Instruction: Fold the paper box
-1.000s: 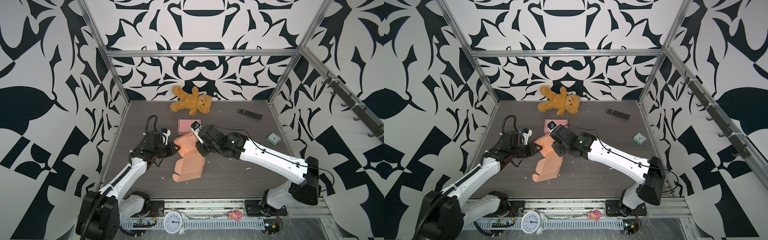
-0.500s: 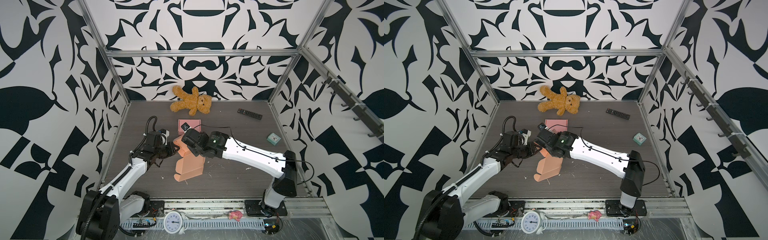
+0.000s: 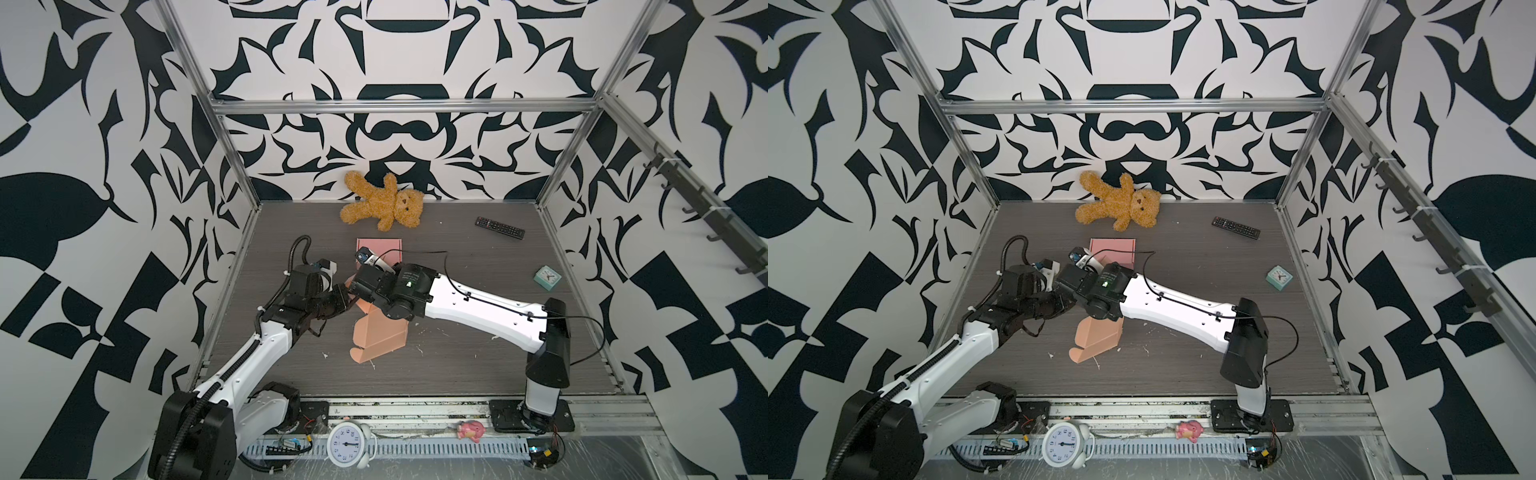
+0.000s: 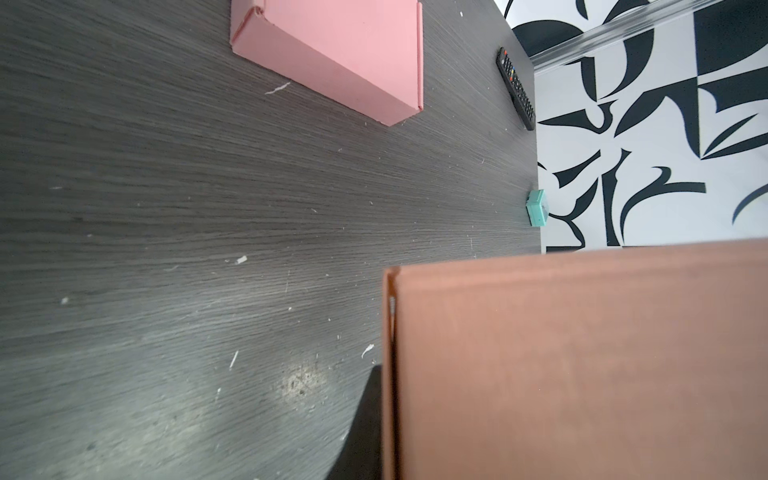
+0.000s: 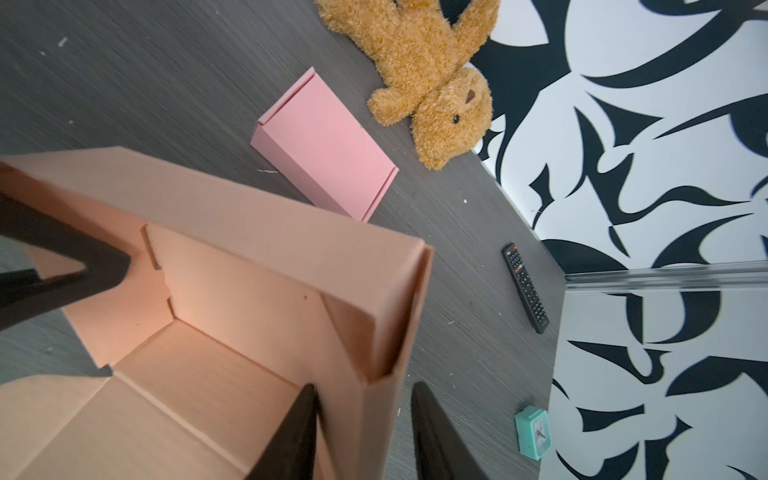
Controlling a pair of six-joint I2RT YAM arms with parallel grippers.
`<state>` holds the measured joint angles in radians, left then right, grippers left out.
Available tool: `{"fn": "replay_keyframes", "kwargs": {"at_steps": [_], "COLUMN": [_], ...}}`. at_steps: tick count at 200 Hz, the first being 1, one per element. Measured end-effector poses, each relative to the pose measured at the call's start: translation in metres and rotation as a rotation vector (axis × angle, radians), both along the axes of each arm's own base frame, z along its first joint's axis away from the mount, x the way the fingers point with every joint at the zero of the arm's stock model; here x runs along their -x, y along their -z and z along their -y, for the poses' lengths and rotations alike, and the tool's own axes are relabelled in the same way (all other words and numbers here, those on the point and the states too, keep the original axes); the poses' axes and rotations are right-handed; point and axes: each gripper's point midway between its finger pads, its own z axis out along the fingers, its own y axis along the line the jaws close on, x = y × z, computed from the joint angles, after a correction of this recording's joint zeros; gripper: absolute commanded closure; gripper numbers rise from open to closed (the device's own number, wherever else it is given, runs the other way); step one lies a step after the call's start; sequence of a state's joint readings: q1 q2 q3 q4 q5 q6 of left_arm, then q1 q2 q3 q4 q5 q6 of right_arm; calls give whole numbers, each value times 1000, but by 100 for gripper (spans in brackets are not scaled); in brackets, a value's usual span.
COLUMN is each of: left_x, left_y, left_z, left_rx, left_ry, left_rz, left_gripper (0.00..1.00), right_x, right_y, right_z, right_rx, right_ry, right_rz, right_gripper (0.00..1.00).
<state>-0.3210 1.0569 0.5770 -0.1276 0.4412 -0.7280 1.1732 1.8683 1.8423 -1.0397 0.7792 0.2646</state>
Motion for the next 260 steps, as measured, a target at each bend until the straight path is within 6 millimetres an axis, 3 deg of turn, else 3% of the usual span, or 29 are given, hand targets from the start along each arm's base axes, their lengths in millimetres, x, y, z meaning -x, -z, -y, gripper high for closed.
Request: {"fn": "replay_keyframes", "kwargs": {"at_steps": [32, 70, 167, 260], "left_x": [6, 12, 16, 17], "left_y": [1, -1, -6, -8], "left_z": [1, 0, 1, 2], "left_rx": [17, 30, 49, 58], "left_ry": [2, -6, 1, 5], "left_rz": [-2, 1, 7, 7], "left_gripper": [88, 87, 87, 87], "right_x": [-2, -1, -2, -2], "right_y": [-9, -1, -4, -9], "right_z": [-4, -5, -4, -2], "right_rx": [42, 120, 136, 92], "right_ry": [24, 39, 69, 78], "right_rz": [54, 84, 104, 109], "right_gripper": [65, 73, 68, 93]}}
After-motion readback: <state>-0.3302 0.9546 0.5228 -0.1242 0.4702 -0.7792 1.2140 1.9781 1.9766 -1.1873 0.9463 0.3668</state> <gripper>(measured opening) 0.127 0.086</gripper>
